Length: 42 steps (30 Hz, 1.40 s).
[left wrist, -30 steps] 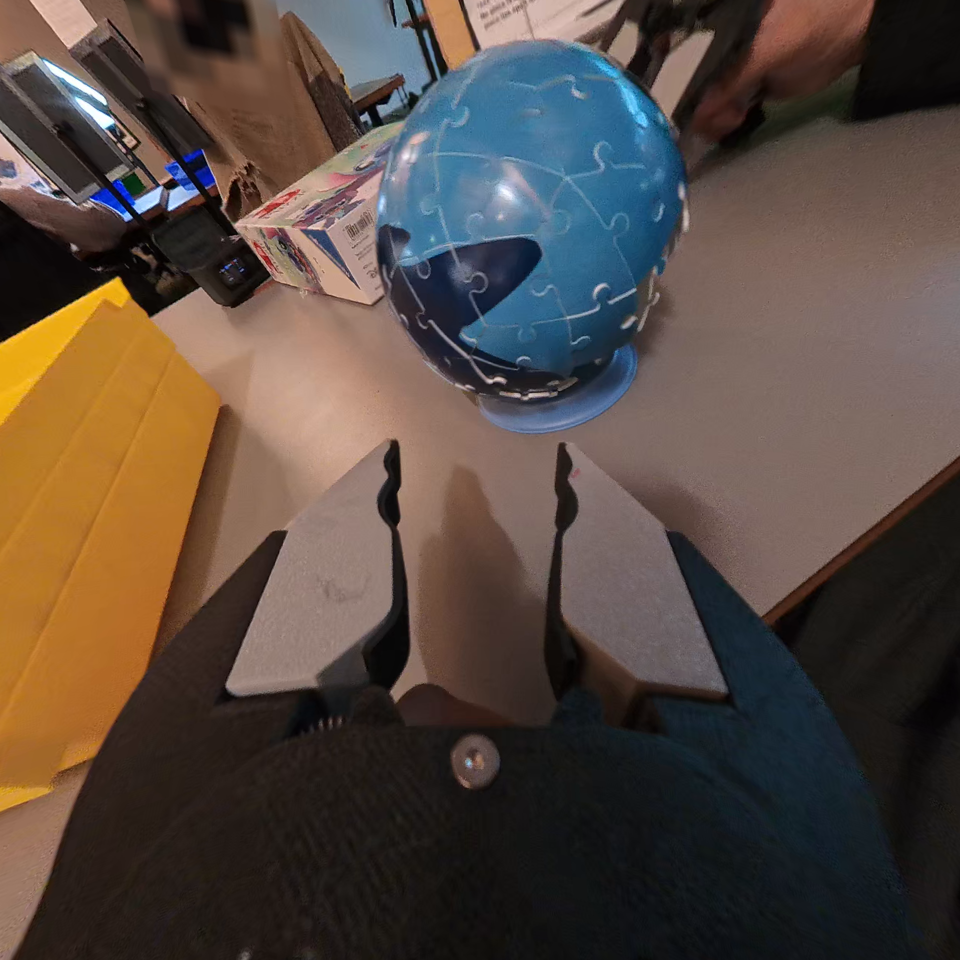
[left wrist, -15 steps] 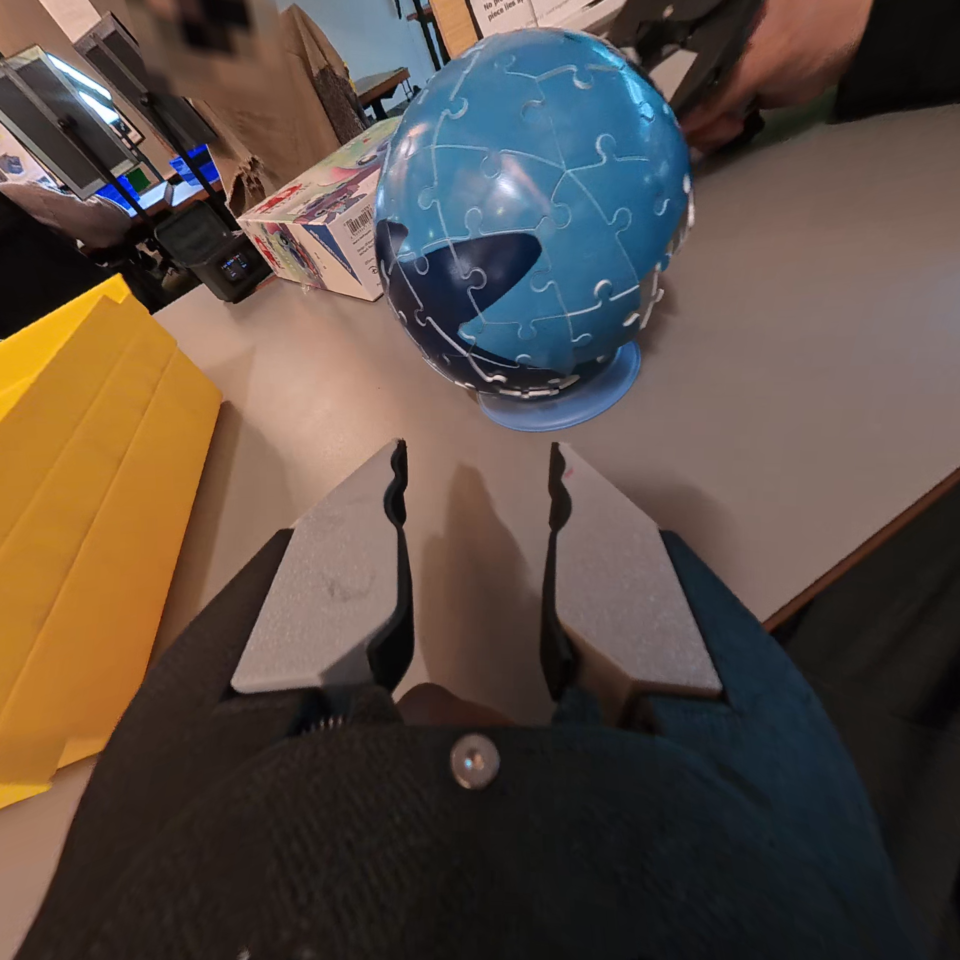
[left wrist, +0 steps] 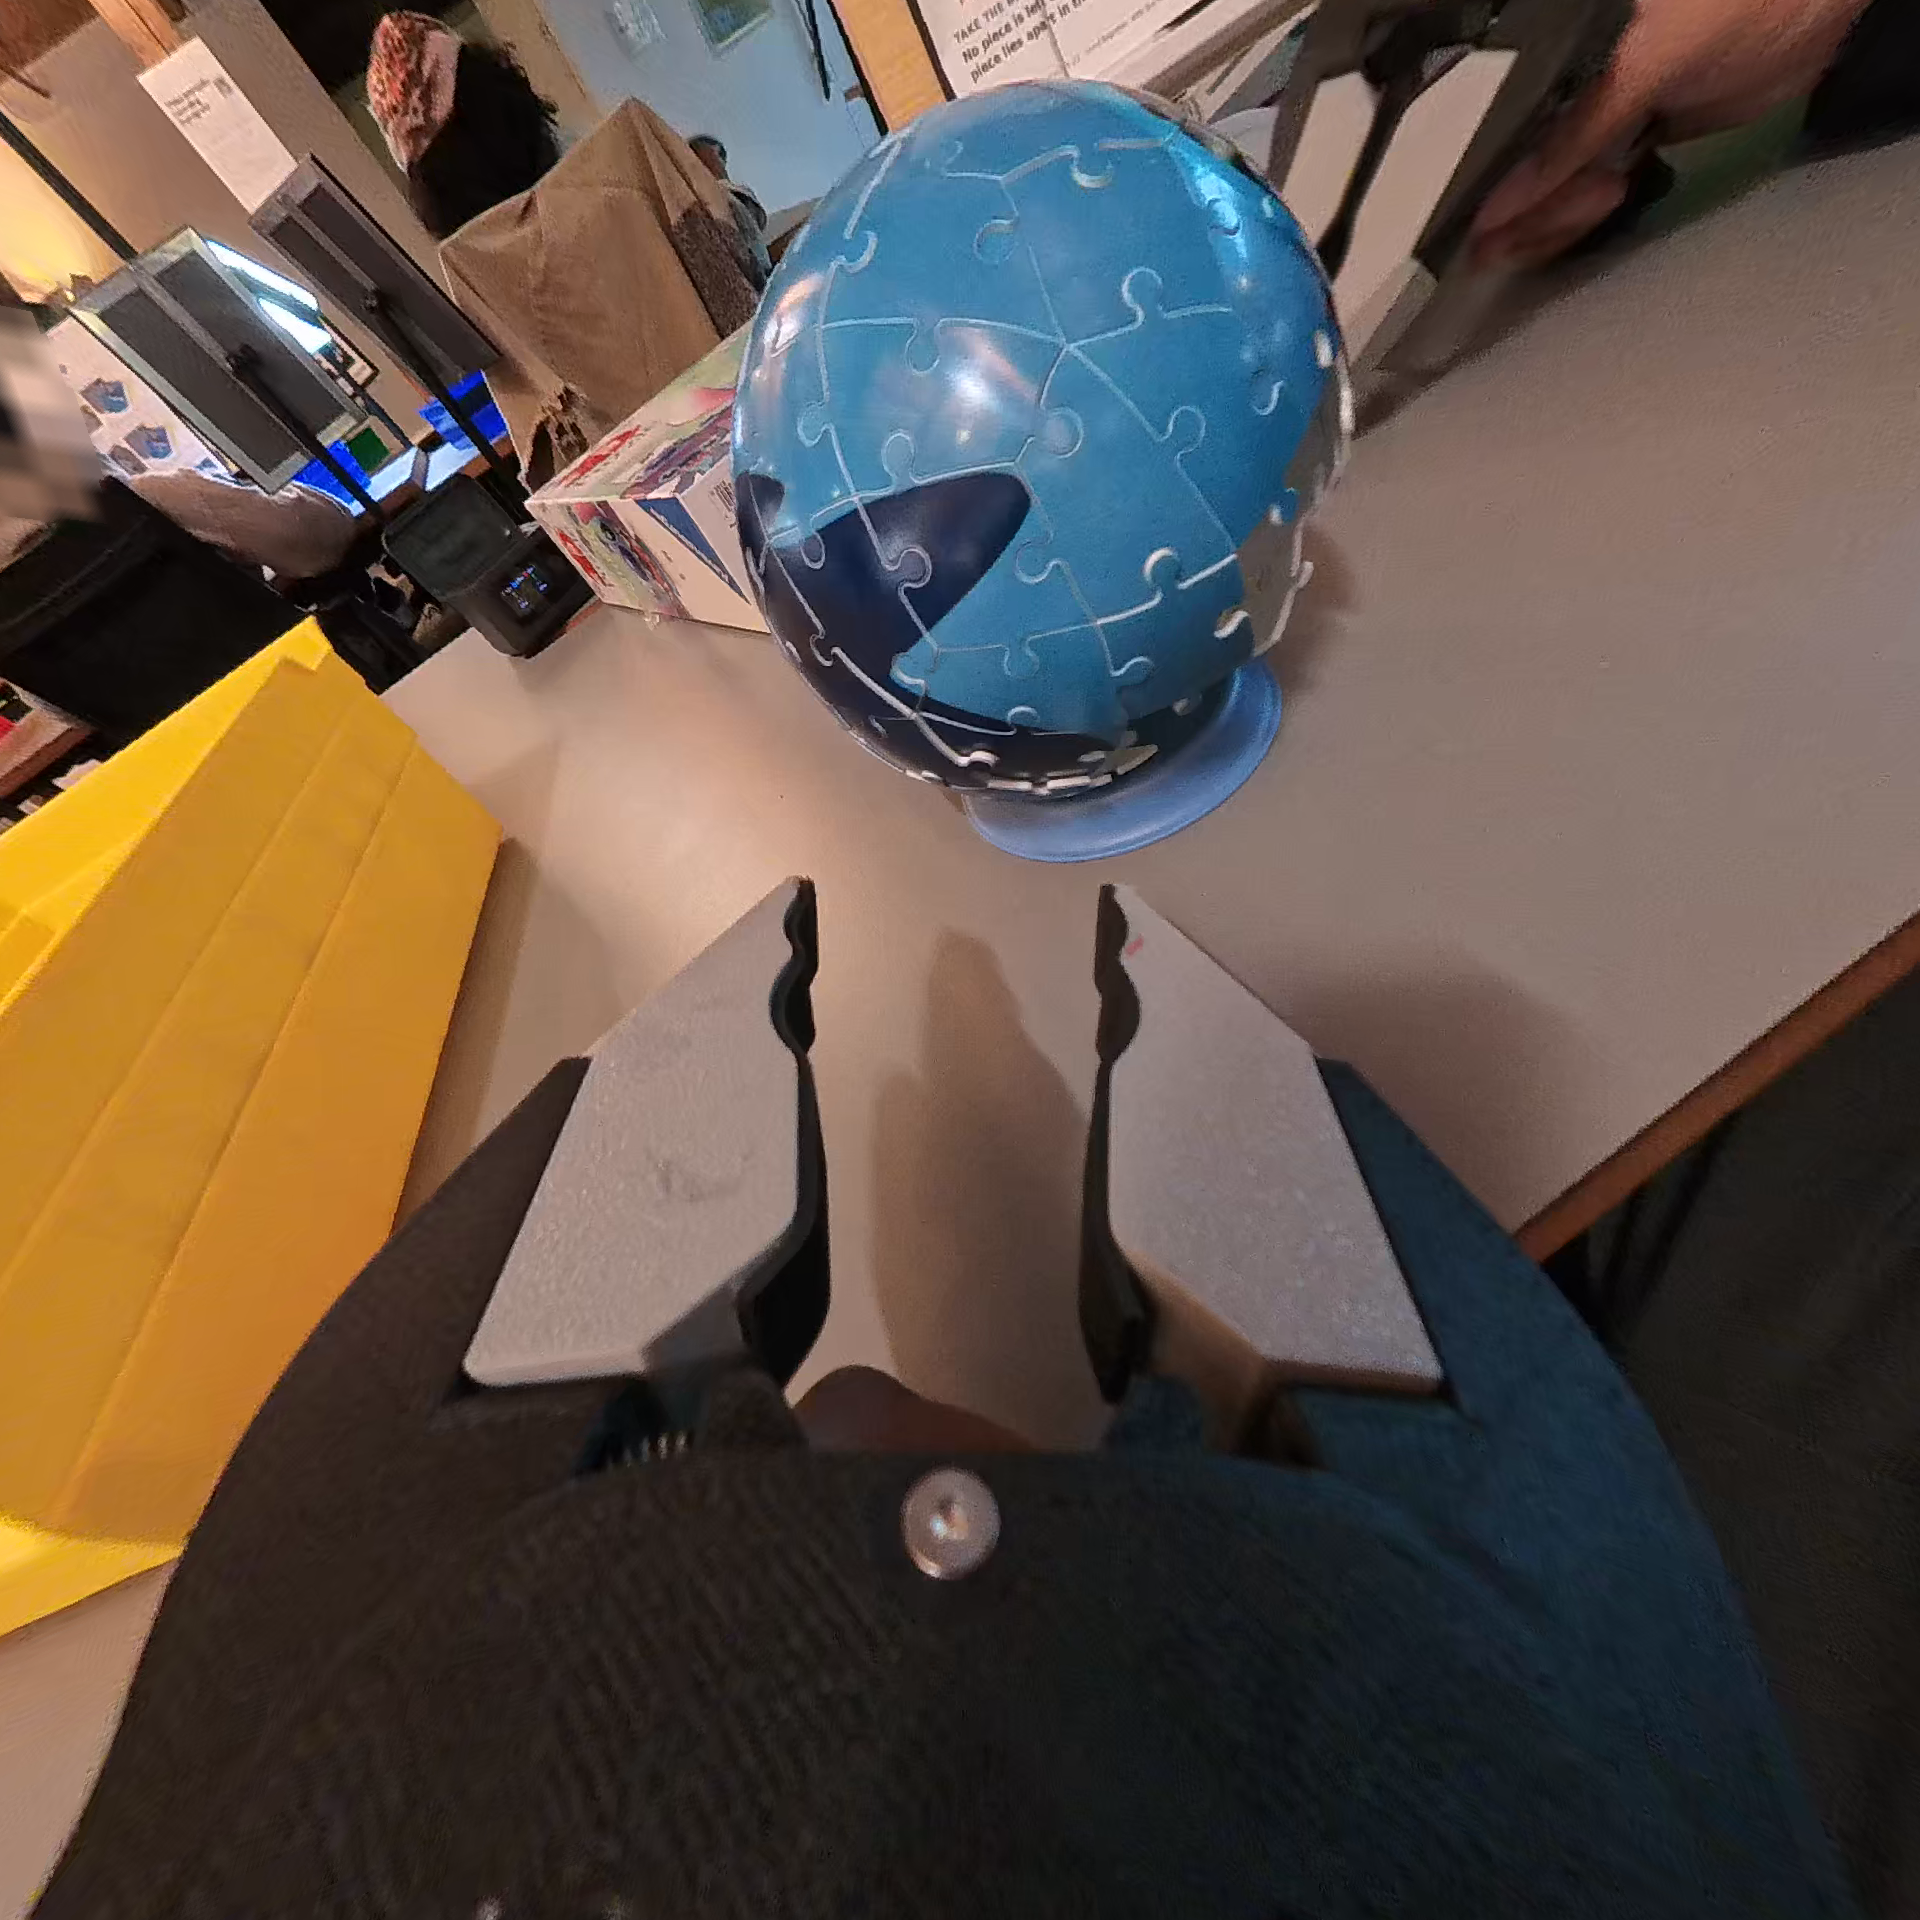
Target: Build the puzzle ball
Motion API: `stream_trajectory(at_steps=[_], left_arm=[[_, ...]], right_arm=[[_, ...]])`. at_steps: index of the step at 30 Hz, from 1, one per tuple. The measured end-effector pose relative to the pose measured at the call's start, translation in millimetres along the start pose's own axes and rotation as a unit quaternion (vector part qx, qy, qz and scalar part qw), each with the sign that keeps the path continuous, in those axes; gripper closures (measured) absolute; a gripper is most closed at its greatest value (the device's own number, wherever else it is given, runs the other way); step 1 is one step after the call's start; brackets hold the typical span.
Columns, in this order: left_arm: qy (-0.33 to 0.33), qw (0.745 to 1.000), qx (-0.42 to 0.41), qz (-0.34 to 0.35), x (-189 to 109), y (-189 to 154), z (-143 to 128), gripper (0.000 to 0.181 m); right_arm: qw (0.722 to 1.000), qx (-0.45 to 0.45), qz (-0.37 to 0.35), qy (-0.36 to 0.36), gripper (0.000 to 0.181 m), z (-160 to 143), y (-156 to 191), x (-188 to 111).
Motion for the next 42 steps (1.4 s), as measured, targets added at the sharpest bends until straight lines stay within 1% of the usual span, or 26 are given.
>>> stream_trajectory(at_steps=[3, 5, 6, 7, 8, 9, 10, 11, 12, 13, 14, 15, 16, 17, 18, 19, 22, 23, 24, 26, 30, 33, 36, 39, 40, 42], left_arm=[[-0.001, 1.0, -0.003, -0.002, 0, 0, 0, 0.129], [-0.008, 1.0, 0.003, 0.0, -1, 0, 1, 0.128], [-0.022, 1.0, 0.013, 0.007, -3, -1, 3, 0.129], [-0.047, 0.998, 0.032, 0.011, -8, -4, 7, 0.133], [-0.082, 0.995, 0.065, -0.001, -18, -13, 14, 0.141], [-0.11, 0.987, 0.117, -0.023, -30, -29, 21, 0.151], [-0.113, 0.977, 0.178, -0.024, -38, -41, 27, 0.155], [-0.1, 0.967, 0.234, -0.004, -43, -51, 34, 0.156], [-0.077, 0.959, 0.269, 0.033, -42, -56, 41, 0.157], [-0.044, 0.957, 0.276, 0.073, -38, -60, 49, 0.154], [-0.004, 0.957, 0.273, 0.095, -32, -67, 52, 0.145], [0.027, 0.955, 0.279, 0.095, -26, -79, 52, 0.138], [0.04, 0.95, 0.3, 0.079, -22, -94, 52, 0.139], [0.041, 0.943, 0.323, 0.067, -18, -108, 51, 0.146], [0.04, 0.938, 0.338, 0.061, -13, -116, 52, 0.15], [0.045, 0.936, 0.344, 0.059, -8, -120, 52, 0.149], [0.085, 0.932, 0.35, 0.053, 6, -113, 48, 0.137], [0.099, 0.929, 0.354, 0.046, 11, -110, 44, 0.137], [0.101, 0.925, 0.364, 0.042, 15, -106, 41, 0.141], [0.1, 0.917, 0.384, 0.049, 23, -99, 39, 0.141], [0.097, 0.917, 0.384, 0.054, 30, -99, 41, 0.137], [0.094, 0.91, 0.401, 0.048, 35, -103, 39, 0.149], [0.112, 0.917, 0.381, 0.04, 39, -103, 37, 0.159], [0.123, 0.918, 0.372, 0.059, 45, -98, 36, 0.154], [0.126, 0.915, 0.377, 0.066, 47, -96, 34, 0.156], [0.124, 0.911, 0.386, 0.073, 51, -99, 31, 0.168]], right_arm=[[1.0, -0.012, -0.016, -0.011, 0.181, 2, 2, -6], [0.999, 0.003, -0.032, -0.029, 0.159, 5, -3, -12], [0.999, 0.013, -0.032, -0.04, 0.152, 7, -5, -14], [0.998, 0.021, -0.03, -0.05, 0.148, 8, -7, -16], [0.998, 0.026, -0.031, -0.055, 0.147, 7, -9, -16], [0.998, 0.027, -0.034, -0.053, 0.147, 6, -10, -17], [0.998, 0.026, -0.037, -0.048, 0.147, 4, -11, -16], [0.998, 0.025, -0.037, -0.044, 0.147, 2, -11, -15], [0.998, 0.025, -0.036, -0.043, 0.147, 1, -11, -14], [0.998, 0.026, -0.032, -0.041, 0.148, 1, -12, -13], [0.998, 0.028, -0.03, -0.043, 0.148, 2, -12, -13], [0.998, 0.03, -0.028, -0.049, 0.147, 4, -12, -13], [0.998, 0.031, -0.024, -0.055, 0.148, 5, -12, -13], [0.997, 0.033, -0.02, -0.06, 0.148, 7, -11, -13], [0.997, 0.034, -0.019, -0.061, 0.148, 7, -11, -13], [0.997, 0.033, -0.019, -0.06, 0.148, 6, -10, -13], [0.998, 0.026, -0.02, -0.054, 0.148, 4, -7, -14], [0.998, 0.025, -0.019, -0.054, 0.148, 4, -7, -14], [0.998, 0.026, -0.017, -0.055, 0.148, 5, -7, -14], [0.998, 0.027, -0.012, -0.055, 0.148, 5, -7, -13], [0.999, 0.022, -0.012, -0.048, 0.148, 4, -6, -12], [0.999, 0.023, -0.01, -0.045, 0.149, 4, -7, -11], [0.999, 0.025, -0.01, -0.046, 0.149, 4, -7, -11], [0.999, 0.024, -0.01, -0.045, 0.15, 4, -7, -11], [0.999, 0.023, -0.008, -0.043, 0.15, 3, -6, -11], [0.999, 0.019, -0.007, -0.036, 0.15, 3, -6, -9]])
Point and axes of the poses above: each gripper's, where its closed fingertips meet, x out along the fingers, z out of its top, y = z × x across the jaws, the point moved 5 cm from there along -x, back along the fingers, and after that the axes turned 15 degrees about z, right-handed, at the moved point
